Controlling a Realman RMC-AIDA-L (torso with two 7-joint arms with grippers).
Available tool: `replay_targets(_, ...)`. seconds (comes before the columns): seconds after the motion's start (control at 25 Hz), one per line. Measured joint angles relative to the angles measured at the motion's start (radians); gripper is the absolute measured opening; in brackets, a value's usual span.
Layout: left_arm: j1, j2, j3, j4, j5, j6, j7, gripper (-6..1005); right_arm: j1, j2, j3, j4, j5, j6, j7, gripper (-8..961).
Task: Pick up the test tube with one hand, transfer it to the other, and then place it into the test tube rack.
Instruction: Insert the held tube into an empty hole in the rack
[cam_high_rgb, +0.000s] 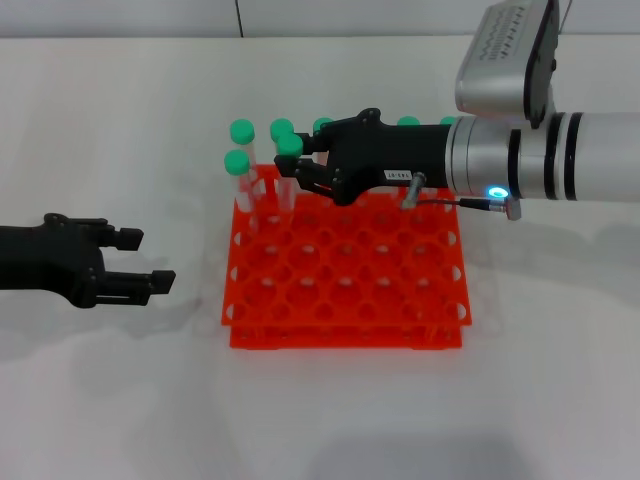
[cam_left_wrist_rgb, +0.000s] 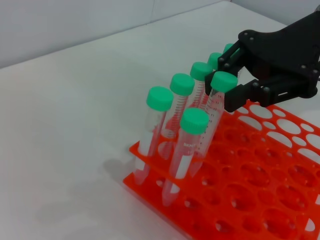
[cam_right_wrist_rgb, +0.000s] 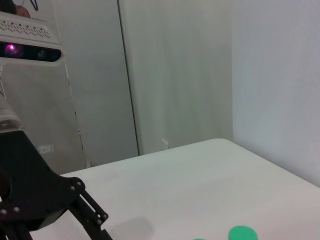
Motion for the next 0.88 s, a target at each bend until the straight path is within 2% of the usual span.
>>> replay_targets(0.88, -0.009, -0.002, 0.000, -0.015, 0.000, -0.012, 0.015, 761, 0.001, 0.000, -0.015, 0.002, 0.000, 0.016, -0.006, 258)
